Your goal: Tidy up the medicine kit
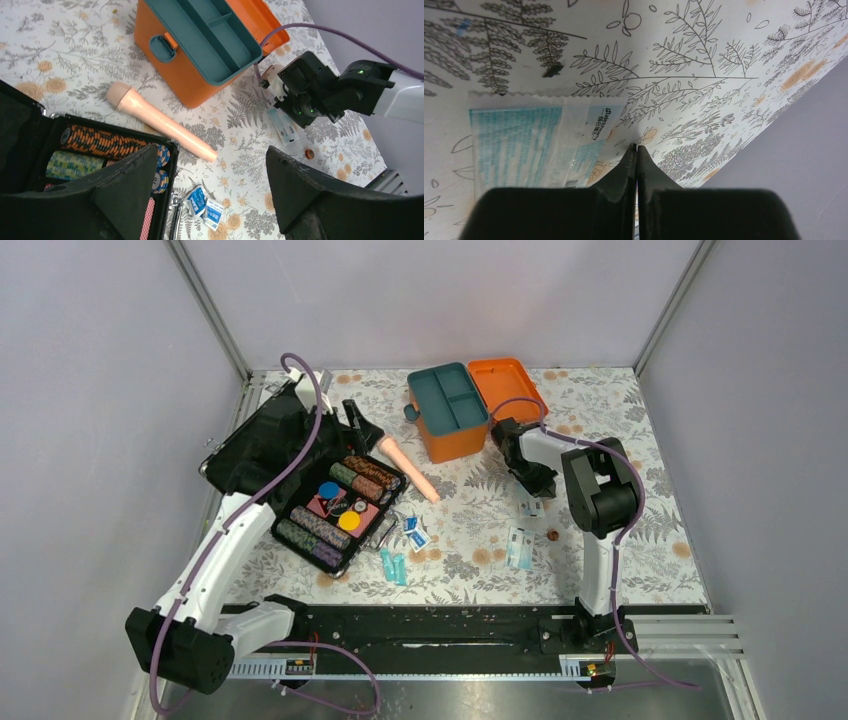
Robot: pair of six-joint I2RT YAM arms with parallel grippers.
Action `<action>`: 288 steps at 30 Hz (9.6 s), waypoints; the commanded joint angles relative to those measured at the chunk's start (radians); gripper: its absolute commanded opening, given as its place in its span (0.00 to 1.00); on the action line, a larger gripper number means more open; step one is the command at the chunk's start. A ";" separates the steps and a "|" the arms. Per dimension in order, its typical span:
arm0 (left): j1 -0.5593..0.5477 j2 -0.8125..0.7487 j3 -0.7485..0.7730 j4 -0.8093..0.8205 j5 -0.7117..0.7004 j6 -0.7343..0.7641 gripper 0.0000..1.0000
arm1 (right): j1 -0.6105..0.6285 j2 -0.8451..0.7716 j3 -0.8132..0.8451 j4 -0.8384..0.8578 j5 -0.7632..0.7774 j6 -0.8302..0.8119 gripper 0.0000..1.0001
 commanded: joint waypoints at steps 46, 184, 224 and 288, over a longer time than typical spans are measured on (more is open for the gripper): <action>-0.657 0.938 0.610 0.091 -0.389 -0.101 0.85 | -0.403 -1.022 -0.321 0.044 -0.650 0.591 1.00; -0.393 0.928 0.269 0.187 0.081 0.143 0.62 | -0.127 -0.399 -0.545 0.665 -0.906 1.123 0.89; -0.397 1.020 0.371 0.101 0.032 0.261 0.56 | -0.063 -0.286 -0.498 0.787 -0.751 0.987 0.43; 0.111 1.059 0.917 -0.131 -0.003 -0.215 0.74 | -0.095 -0.669 0.037 0.240 -0.863 0.202 0.00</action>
